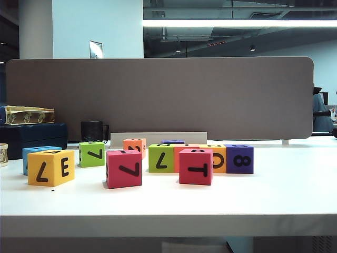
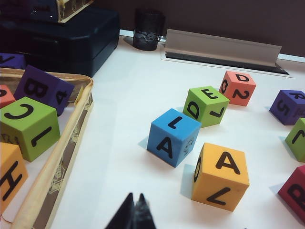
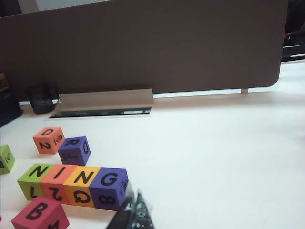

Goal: Select the appropriate blocks from the scattered letter blocks on the table and arrange them in a row to spell out "LEARNING".

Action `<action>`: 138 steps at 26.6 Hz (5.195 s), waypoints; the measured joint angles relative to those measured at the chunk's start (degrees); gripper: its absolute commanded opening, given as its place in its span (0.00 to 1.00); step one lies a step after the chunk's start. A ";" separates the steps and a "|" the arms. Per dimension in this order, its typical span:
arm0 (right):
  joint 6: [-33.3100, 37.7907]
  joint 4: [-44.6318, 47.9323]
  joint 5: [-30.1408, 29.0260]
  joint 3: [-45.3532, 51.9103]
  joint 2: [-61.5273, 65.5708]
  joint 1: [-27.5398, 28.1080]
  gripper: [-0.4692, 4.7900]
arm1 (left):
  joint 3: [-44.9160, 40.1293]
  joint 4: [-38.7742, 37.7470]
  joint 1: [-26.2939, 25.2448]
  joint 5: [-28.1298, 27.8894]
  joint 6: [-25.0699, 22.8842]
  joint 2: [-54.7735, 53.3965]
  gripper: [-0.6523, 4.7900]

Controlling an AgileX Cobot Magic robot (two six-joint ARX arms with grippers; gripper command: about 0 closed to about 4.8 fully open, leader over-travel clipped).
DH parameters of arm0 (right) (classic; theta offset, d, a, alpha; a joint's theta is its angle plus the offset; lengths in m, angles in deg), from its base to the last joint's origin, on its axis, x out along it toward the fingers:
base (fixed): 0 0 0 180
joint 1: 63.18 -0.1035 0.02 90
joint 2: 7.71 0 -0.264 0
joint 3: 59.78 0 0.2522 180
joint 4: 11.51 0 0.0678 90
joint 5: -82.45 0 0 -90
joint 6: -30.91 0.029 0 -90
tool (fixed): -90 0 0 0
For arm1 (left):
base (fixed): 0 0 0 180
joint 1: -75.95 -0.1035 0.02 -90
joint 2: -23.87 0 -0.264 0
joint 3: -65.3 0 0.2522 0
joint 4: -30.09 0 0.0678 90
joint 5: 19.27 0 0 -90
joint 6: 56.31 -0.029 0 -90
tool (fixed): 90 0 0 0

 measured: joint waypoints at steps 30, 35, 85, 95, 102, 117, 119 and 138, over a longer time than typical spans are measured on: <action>-2.47 -6.82 -18.99 -25.14 36.46 -2.54 0.09 | 2.84 0.22 0.00 6.12 2.58 -0.04 0.11; -5.75 -6.82 -18.97 -28.26 41.53 -9.16 0.09 | 6.21 -1.73 0.00 7.43 2.60 -0.44 0.11; -9.01 -15.23 -14.23 -34.64 51.52 -20.00 0.09 | 57.42 -7.61 16.04 16.13 -3.02 -74.53 0.11; -10.49 -21.33 -10.21 -44.78 60.08 -19.98 0.09 | 68.89 -8.20 18.64 15.89 -6.34 -86.47 0.11; -11.02 -20.74 -10.16 -52.48 67.12 -19.98 0.09 | 82.01 -14.62 18.82 16.46 -11.82 -97.26 0.11; -13.42 -20.57 -8.20 -57.57 72.22 -19.98 0.09 | 106.73 -22.25 22.75 18.45 -21.42 -116.67 0.11; -13.42 -20.65 -8.20 -57.57 72.22 -19.98 0.09 | 108.83 -22.43 24.41 15.98 -24.46 -118.97 0.11; -13.49 -25.77 -8.00 -57.55 72.26 -19.98 0.09 | 115.62 -24.33 25.94 13.55 -37.38 -127.82 0.39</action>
